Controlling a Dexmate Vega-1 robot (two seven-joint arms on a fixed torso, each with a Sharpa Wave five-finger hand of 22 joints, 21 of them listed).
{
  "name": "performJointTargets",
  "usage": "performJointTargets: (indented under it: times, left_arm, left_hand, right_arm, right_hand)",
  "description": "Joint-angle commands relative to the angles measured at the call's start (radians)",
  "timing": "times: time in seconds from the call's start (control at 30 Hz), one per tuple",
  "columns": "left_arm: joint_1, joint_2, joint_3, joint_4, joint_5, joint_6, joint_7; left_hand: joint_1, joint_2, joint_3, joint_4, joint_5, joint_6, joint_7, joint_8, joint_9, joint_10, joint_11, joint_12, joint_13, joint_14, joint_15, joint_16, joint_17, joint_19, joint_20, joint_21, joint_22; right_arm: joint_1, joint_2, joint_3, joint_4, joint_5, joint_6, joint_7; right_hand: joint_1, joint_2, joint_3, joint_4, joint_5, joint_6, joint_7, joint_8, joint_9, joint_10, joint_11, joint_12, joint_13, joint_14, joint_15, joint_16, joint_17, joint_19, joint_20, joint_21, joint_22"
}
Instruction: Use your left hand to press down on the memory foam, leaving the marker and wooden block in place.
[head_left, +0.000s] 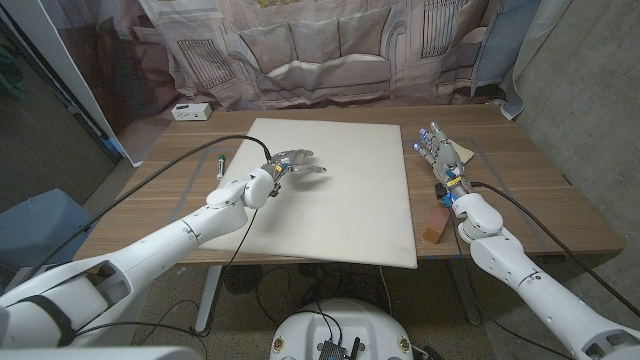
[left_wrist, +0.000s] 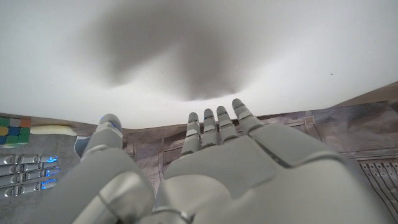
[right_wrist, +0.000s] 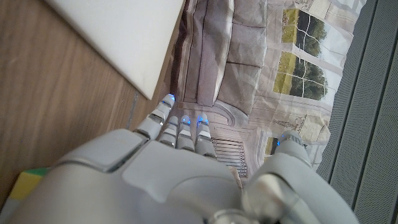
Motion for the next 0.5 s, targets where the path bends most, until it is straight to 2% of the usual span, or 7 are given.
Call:
performJointTargets:
  times: [0.03,0.5]
  left_arm:
    - [-0.001,-0.004,0.011,0.015,-0.013,0.001,-0.005]
    - [-0.018,-0.002,0.034,0.028,-0.014,0.0,-0.046]
  left_hand:
    - [0.013,-0.003,0.007,0.002,0.0,0.012,-0.003,0.004,0.001,0.011,-0.002,0.007,0.003,0.006,0.001,0.007,0.004,0.008,0.0,0.004,0.003]
    - [0.017,0.001,0.009,0.003,-0.001,0.029,-0.004,0.008,0.001,0.02,-0.001,0.01,0.003,0.013,-0.006,0.007,0.004,0.009,-0.006,0.003,0.003]
  right_arm:
    - [0.006,-0.008,0.001,-0.008,-0.003,-0.011,-0.001]
    - [0.012,-0.007,-0.002,-0.008,-0.004,-0.018,-0.003]
  right_hand:
    - [0.007,0.009,-0.004,-0.004,0.001,0.004,0.003,-0.002,0.002,0.007,0.002,-0.003,0.005,0.0,0.006,0.0,0.006,0.004,0.008,-0.001,0.003]
    - [0.007,0.009,-0.005,-0.004,0.001,0.005,0.002,-0.004,0.003,0.009,0.004,-0.005,0.005,0.0,0.006,-0.001,0.006,0.005,0.011,-0.002,0.003]
